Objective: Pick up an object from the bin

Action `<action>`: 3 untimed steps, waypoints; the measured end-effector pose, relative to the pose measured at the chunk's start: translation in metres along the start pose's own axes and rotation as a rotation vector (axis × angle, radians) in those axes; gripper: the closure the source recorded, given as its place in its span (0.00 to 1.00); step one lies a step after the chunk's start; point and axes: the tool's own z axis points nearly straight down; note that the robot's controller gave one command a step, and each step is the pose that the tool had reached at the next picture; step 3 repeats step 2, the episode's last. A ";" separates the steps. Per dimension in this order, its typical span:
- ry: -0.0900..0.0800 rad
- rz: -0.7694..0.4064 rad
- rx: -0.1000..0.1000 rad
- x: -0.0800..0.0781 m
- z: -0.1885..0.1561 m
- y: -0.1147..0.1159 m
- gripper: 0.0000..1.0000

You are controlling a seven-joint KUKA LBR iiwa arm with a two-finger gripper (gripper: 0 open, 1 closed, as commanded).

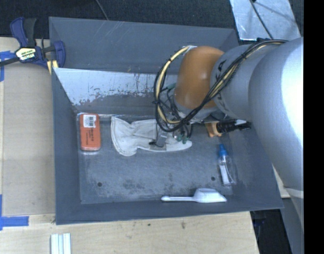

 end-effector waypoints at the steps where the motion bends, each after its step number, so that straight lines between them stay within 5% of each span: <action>1: 0.000 -0.001 0.000 0.000 0.000 0.000 1.00; 2: -0.008 -0.042 -0.001 0.014 -0.160 -0.002 1.00; 3: -0.008 -0.042 -0.001 0.014 -0.160 -0.002 1.00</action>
Offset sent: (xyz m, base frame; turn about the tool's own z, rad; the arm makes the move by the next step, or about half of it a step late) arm -0.0154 0.0025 0.1580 -0.0421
